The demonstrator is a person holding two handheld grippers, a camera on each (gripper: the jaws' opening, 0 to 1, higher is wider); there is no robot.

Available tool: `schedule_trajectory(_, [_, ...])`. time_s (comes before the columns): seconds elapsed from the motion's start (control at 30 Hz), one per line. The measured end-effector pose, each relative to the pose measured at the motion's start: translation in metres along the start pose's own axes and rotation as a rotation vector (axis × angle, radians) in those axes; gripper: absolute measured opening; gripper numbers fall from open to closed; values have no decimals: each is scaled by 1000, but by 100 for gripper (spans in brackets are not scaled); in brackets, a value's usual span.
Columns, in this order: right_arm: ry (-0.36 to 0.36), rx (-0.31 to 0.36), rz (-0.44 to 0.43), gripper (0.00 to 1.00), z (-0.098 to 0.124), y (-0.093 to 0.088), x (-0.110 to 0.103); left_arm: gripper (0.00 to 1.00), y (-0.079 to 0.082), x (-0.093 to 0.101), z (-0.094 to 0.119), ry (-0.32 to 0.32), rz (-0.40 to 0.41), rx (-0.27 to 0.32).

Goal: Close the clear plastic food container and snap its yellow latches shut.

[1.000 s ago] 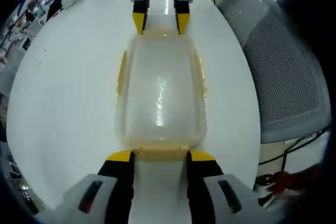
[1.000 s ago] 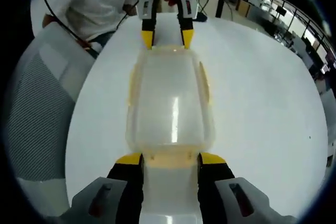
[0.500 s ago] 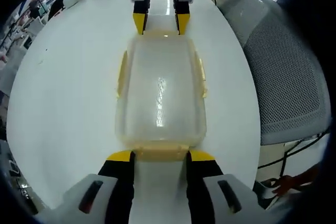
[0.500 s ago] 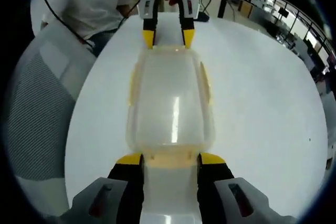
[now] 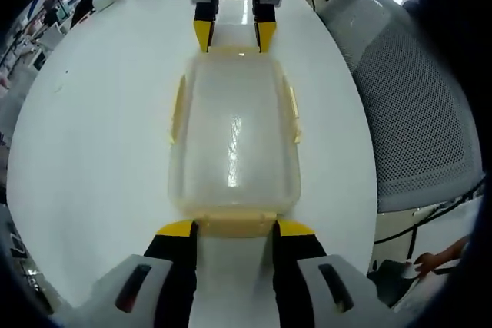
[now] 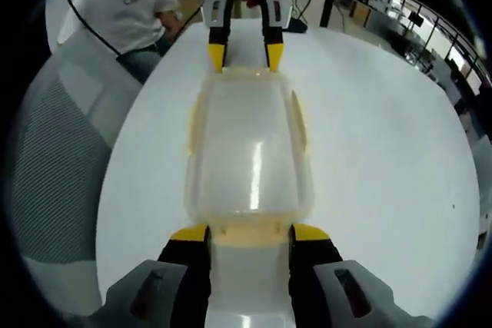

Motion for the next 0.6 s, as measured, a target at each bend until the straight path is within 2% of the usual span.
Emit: schedule_trajectory(0.6, [1,17,2,38,9,4,-6,37,4,1,11,15,-2,32])
Point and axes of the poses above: the point that each gripper's makers call its tool centre point, and the gripper's own axes: z roughly backward along the fingers, x roughly to its right, y roughly out of its top, the point moved 3 cm from there along z, roughly backward along the fingers, and after that the axes turned 13 degrees about y, right-handed, at the moved point
